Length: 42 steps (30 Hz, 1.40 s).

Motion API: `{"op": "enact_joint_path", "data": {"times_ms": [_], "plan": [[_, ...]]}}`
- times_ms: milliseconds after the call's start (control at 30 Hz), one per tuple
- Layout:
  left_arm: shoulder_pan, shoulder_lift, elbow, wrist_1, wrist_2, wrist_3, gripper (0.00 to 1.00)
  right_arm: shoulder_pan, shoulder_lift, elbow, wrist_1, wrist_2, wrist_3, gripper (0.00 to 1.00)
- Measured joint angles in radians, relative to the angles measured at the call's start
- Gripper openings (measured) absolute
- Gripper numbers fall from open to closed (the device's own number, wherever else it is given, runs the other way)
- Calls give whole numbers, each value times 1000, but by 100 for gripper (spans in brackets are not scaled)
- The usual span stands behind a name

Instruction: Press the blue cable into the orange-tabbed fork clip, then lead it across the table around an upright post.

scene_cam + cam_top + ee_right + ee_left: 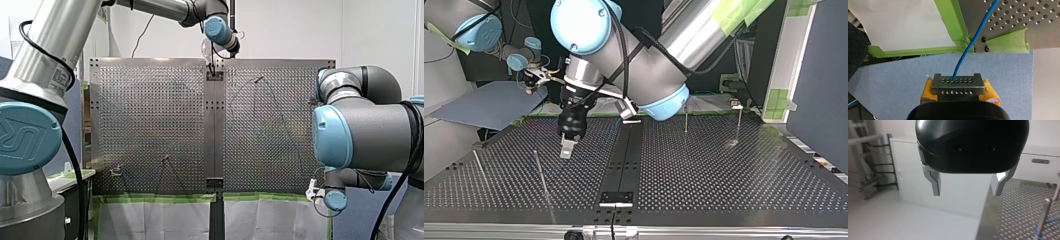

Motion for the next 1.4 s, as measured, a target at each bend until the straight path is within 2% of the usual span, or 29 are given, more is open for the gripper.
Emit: {"op": "enact_joint_path", "data": {"times_ms": [667,1033,1400], "plan": [[8,205,-210,211,0,-35,100,1,0,0,1,-4,-2,0],[9,219,-310,310,0,-48,100,4,0,0,3,-6,-3,0],[17,211,-425,425,0,-92,100,4,-1,0,3,-11,-4,0]]}}
